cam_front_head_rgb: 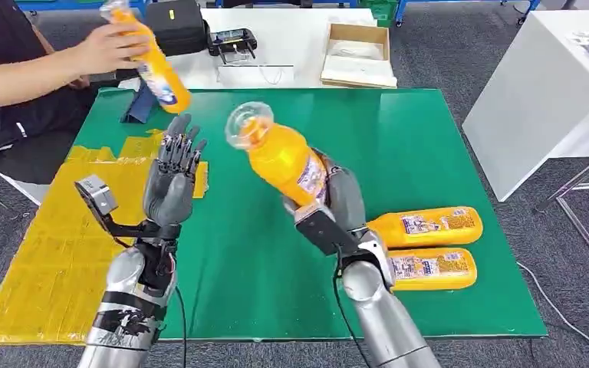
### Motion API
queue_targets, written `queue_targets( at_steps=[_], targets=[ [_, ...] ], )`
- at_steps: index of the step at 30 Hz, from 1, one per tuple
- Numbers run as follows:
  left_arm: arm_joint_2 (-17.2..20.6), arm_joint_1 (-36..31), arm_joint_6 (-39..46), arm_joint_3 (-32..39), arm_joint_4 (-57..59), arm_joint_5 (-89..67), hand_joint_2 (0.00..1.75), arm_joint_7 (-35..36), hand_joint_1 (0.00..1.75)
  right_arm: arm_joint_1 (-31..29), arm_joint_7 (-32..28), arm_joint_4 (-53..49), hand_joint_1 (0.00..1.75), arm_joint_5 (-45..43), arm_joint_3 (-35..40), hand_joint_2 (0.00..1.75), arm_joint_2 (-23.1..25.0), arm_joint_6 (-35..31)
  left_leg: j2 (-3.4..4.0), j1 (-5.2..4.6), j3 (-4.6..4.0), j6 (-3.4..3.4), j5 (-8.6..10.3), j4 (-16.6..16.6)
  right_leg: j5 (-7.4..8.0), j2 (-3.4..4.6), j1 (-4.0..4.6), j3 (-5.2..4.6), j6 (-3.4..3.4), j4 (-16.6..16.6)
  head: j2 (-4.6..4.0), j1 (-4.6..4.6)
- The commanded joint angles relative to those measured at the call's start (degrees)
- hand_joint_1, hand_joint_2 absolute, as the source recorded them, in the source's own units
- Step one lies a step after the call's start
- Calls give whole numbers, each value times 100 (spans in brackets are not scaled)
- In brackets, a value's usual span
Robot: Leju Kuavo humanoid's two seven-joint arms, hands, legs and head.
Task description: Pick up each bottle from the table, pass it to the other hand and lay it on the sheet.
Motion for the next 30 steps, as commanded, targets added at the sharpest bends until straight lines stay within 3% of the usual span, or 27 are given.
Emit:
queue_targets(
  at_steps=[1,12,21,30],
  targets=[
    [63,42,81,-569,-200,227,175,58,0,-99,200,-81,175,29,986,175,-46,-38,-7,4,9,-4,-6,2,-4,8,2,11,-5,1,0,0],
    [21,399,-175,-1146,-601,245,175,-56,0,-205,270,287,175,135,1035,175,-19,-145,-6,2,15,-5,-7,-2,-6,9,0,18,-7,-3,0,0],
    [31,279,-203,-1184,-492,243,175,-115,0,-360,292,79,175,-315,465,175,-245,-44,-19,1,1,-3,1,3,-2,-7,0,9,-4,0,0,0],
    [27,292,106,-1256,-631,-229,175,-267,0,-275,316,325,175,50,1182,175,-3,258,-9,4,10,-5,-5,-1,-6,4,3,14,-7,-2,0,2]
  ],
)
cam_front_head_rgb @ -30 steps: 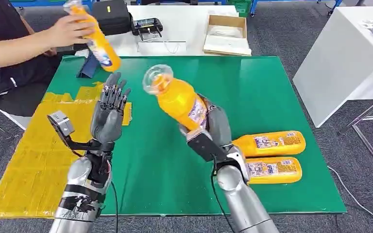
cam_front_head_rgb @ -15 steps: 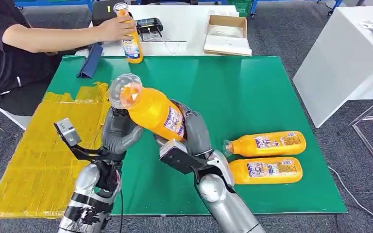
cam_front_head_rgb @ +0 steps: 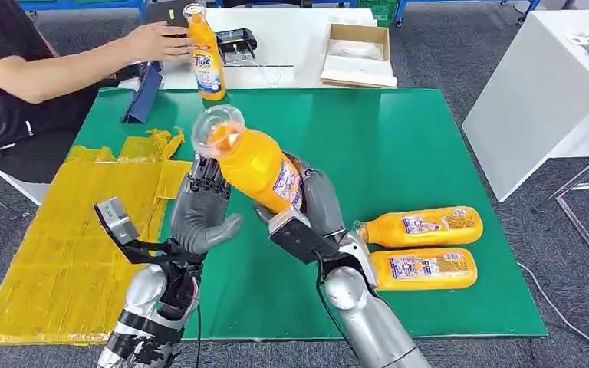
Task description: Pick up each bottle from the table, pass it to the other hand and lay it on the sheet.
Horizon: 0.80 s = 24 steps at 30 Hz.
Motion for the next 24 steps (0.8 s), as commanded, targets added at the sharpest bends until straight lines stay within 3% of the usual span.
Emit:
queue_targets(
  at_steps=[1,7,22,23,24],
  targets=[
    [59,-134,226,-141,32,-269,175,-67,0,-187,60,399,175,240,619,175,32,186,-8,5,23,-8,-9,-2,-10,9,3,21,-10,1,0,0],
    [113,-92,486,-167,-71,-641,175,-225,0,-135,156,586,175,474,1451,175,138,431,3,6,12,-6,-7,-3,-3,16,5,8,-8,-1,0,2],
    [192,-130,617,-163,53,-825,175,-243,0,-151,259,777,175,549,1907,175,126,521,-11,8,16,-9,-6,-3,-8,4,6,16,-11,-2,0,0],
    [175,-128,617,-136,67,-807,175,-250,175,-167,277,829,175,556,1923,175,134,489,-9,7,13,-8,-6,-2,-6,5,6,13,-9,-2,0,2],
    [176,-127,601,-123,57,-794,175,-277,175,-186,276,870,175,544,1928,175,138,481,-7,7,11,-7,-4,-5,-4,5,6,11,-8,-4,0,0]
  ],
)
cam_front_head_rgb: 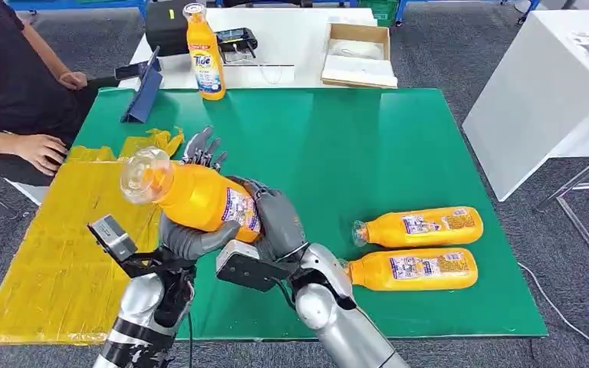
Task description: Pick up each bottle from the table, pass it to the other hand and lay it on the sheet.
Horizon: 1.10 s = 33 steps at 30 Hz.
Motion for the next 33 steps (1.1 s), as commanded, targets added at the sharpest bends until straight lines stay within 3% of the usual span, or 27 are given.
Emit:
queue_targets(
  at_steps=[1,25,26,27,31,32,33],
  targets=[
    [51,-338,3,-120,201,-35,175,9,175,-185,13,628,175,90,776,175,-50,82,-10,8,23,-8,-7,-2,-7,7,6,23,-10,-2,0,-2],
    [138,-420,20,-35,49,-241,175,-121,175,-311,116,792,175,122,392,175,-138,-167,-16,6,8,-4,0,-1,-3,-6,5,10,-5,-2,0,-2],
    [163,-406,105,0,76,-400,175,-111,175,-385,250,825,35,259,301,175,-190,-329,-21,9,15,-6,-2,0,-6,-6,7,18,-8,-3,0,0],
    [168,-358,222,55,71,-621,175,-160,175,-389,324,758,0,351,133,175,-242,-494,-17,4,10,-4,1,-2,-3,-6,3,12,-5,-3,0,0],
    [251,-326,493,176,81,-1055,175,-306,175,-572,330,690,0,166,-110,175,-477,-137,-18,5,15,-3,-1,-1,-4,-4,3,18,-5,-3,0,0],
    [251,-326,493,176,81,-1055,175,-306,175,-572,330,690,0,166,-110,0,-477,-137,-13,4,11,-3,0,-2,-1,-2,3,13,-4,-4,0,0],
    [250,-304,647,249,67,-1379,175,-366,175,-509,299,547,0,275,-222,0,-516,-188,-18,5,17,-5,-2,0,-5,-2,3,20,-7,-1,0,0]
  ],
)
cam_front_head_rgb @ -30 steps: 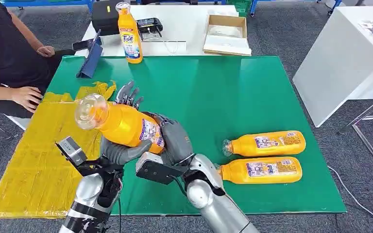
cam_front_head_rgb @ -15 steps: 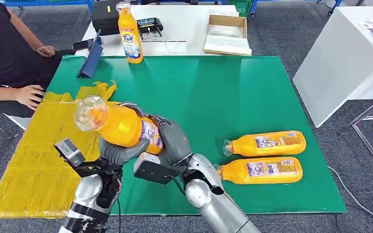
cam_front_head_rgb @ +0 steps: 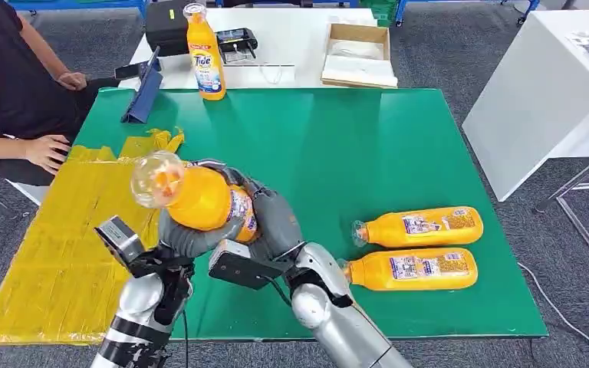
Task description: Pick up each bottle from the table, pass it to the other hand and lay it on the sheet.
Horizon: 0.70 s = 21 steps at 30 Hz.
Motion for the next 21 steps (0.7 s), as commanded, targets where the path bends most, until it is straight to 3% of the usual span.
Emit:
queue_targets(
  at_steps=[1,8,13,14,15,19,21],
  targets=[
    [222,-242,431,197,127,-753,175,-153,175,-273,-45,69,0,172,-338,0,-517,-42,-16,4,11,-4,-1,0,-4,-3,3,14,-6,-1,0,0],
    [212,-211,541,293,147,-967,175,-214,175,-101,-40,-315,0,276,-475,0,-619,-73,-12,4,9,-4,-1,-1,-3,-1,4,12,-5,-2,0,0],
    [434,-136,2454,278,308,-3567,175,-280,175,177,-95,-1074,0,334,-825,0,-1125,-29,-25,5,17,-4,-3,-1,-8,-10,4,23,-6,-4,0,0],
    [538,-96,3446,316,539,-4920,175,-30,175,149,-61,-1187,0,344,-824,0,-1388,158,-25,4,14,-3,0,-5,-5,-12,3,20,-4,-7,0,0],
    [665,-75,3655,308,847,-5452,175,245,175,191,-105,-1270,0,183,-946,0,-1561,281,-22,0,17,-1,2,-8,-3,-12,0,22,-2,-9,0,-2],
    [948,-180,4211,424,2054,-6854,175,999,175,677,-262,-1890,0,245,-1295,0,-2022,209,-34,-2,37,-3,4,-21,-4,-18,-3,44,-5,-21,0,0],
    [1048,-382,4005,442,2802,-7147,175,1343,175,1041,-351,-2320,0,97,-1529,0,-2220,219,-52,-4,38,-4,6,-22,-8,-36,-4,51,-7,-22,0,0]
  ],
)
